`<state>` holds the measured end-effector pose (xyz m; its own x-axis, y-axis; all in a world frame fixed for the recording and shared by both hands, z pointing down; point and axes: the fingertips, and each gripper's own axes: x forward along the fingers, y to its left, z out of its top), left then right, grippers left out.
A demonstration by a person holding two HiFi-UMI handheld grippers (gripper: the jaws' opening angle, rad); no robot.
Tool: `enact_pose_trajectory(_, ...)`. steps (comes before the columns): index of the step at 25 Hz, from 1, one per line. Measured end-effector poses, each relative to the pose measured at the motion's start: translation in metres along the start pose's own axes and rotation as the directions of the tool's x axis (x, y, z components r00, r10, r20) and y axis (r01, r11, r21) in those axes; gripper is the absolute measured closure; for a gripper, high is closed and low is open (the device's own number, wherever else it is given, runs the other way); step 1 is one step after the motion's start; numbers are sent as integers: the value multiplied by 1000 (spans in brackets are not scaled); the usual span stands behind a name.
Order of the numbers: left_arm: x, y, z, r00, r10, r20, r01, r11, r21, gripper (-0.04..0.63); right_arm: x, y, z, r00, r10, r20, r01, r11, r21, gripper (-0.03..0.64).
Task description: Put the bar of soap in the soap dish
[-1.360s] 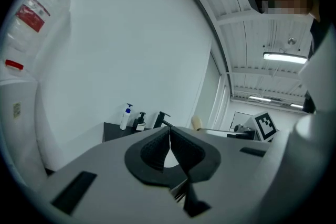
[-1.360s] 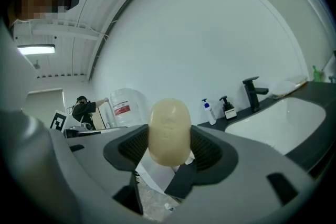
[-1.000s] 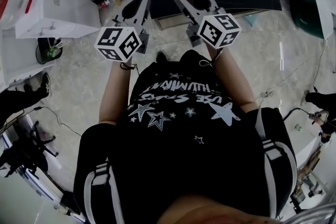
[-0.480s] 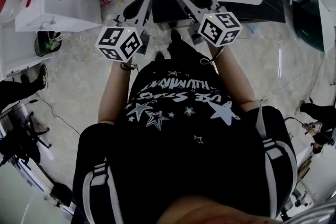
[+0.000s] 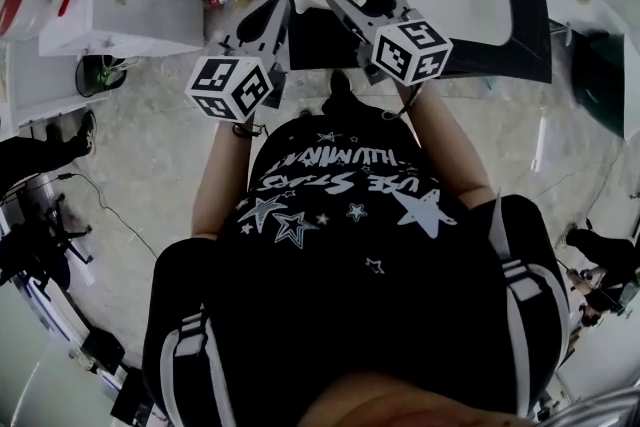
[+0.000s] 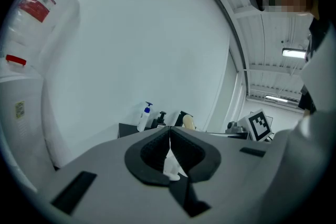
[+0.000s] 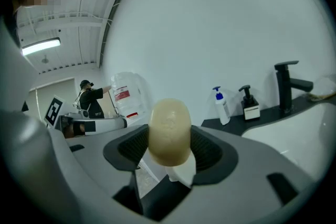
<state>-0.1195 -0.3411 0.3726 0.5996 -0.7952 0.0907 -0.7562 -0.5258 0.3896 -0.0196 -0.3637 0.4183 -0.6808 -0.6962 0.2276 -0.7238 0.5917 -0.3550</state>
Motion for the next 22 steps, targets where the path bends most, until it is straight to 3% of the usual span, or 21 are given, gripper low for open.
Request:
enact_pose_trajectory(13,46,27,-20,987,155,-28,-156,988,-22,583,44,-38,-22,969,160,-185,-186,974,-129,362)
enact_pose_trajectory(22,52,36,-36,971,235,-46,-237,971,-40,583,58,-29,-46,903,242,-356,-362,874,-324,362)
